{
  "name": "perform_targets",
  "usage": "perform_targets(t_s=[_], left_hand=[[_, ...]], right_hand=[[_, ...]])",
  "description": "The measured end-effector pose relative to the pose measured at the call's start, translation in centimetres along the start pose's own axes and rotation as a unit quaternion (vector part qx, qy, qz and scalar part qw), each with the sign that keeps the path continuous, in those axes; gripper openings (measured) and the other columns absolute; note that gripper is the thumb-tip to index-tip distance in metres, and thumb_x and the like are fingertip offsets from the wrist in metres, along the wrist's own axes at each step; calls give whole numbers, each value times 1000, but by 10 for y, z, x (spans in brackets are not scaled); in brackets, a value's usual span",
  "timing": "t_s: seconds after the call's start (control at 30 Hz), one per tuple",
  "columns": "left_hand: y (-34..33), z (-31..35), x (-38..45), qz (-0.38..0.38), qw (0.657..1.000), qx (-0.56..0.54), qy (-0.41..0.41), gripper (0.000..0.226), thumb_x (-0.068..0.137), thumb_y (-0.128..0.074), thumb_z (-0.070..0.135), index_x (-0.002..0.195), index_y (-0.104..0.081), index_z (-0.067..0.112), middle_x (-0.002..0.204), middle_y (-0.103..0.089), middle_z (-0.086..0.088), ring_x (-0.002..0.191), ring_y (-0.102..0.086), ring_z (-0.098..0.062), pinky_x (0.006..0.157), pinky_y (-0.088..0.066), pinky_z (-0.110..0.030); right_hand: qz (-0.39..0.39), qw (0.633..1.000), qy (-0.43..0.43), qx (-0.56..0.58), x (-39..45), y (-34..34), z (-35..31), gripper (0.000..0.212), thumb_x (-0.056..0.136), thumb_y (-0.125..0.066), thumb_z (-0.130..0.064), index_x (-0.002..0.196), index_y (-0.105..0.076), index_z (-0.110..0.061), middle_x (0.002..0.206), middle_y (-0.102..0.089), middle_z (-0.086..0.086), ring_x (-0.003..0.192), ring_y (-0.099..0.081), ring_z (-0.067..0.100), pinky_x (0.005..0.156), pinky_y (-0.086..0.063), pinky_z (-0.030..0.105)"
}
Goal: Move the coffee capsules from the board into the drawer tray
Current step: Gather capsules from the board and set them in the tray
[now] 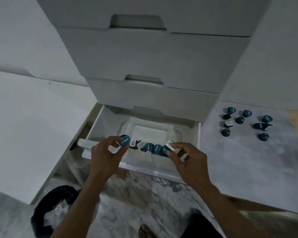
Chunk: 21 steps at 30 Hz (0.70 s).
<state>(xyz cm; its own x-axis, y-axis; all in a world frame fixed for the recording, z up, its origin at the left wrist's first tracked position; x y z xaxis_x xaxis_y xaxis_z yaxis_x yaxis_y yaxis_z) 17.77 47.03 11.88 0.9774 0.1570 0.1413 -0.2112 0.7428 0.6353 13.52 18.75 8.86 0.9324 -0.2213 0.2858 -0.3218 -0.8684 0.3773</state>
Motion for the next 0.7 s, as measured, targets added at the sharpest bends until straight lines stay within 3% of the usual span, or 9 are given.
perform_targets(t_s=[0.13, 0.27, 0.47, 0.6, 0.7], left_hand=[[5, -20, 33, -22, 1000, 12, 11, 25, 73, -83, 29, 96, -74, 25, 79, -67, 6, 63, -61, -6, 59, -45, -19], [-12, -38, 66, -57, 998, 41, 1, 22, 74, -83, 27, 94, -73, 25, 77, -64, 5, 62, -57, -4, 53, -37, -5], [-44, -55, 106, -131, 987, 88, -22, 25, 74, -82, 25, 98, -74, 22, 77, -62, 9, 69, -57, -3, 60, -38, -13], [-70, -66, 127, -181, 974, 124, -47, 28, 76, -81, 27, 102, -73, 20, 88, -69, 2, 74, -59, -9, 67, -46, -23], [-89, -73, 139, -229, 959, 152, -63, 26, 79, -78, 26, 104, -71, 21, 93, -67, 3, 77, -59, -9, 72, -52, -30]], right_hand=[[-17, 1000, -5, -6, 13, -33, -6, 21, 78, -80, -21, 98, -74, -17, 88, -72, -9, 70, -63, 6, 58, -45, 11], [-25, 999, -8, -38, 36, -62, -1, 21, 77, -82, -20, 97, -73, -20, 97, -72, -14, 66, -61, 4, 59, -43, 7], [-74, 994, -34, -70, 73, -107, 23, 18, 80, -79, -26, 96, -72, -26, 93, -68, -23, 67, -61, 7, 62, -52, 23], [-131, 985, -73, -85, 88, -140, 46, 18, 80, -76, -33, 98, -71, -30, 95, -69, -20, 68, -60, 4, 65, -52, 26], [-174, 973, -102, -112, 93, -161, 62, 21, 82, -74, -33, 103, -71, -31, 100, -70, -16, 70, -59, 0, 66, -48, 20]])
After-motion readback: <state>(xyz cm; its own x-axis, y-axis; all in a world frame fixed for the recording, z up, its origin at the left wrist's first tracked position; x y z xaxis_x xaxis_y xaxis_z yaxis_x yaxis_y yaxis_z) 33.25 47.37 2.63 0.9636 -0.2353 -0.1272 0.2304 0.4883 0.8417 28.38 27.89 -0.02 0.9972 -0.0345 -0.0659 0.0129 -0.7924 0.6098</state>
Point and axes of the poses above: each hand's wrist, its own x-axis towards the middle knuckle, its own y-axis out of the back of the hand, z = x × y, the point moved 8 cm from there along x, towards the middle knuckle
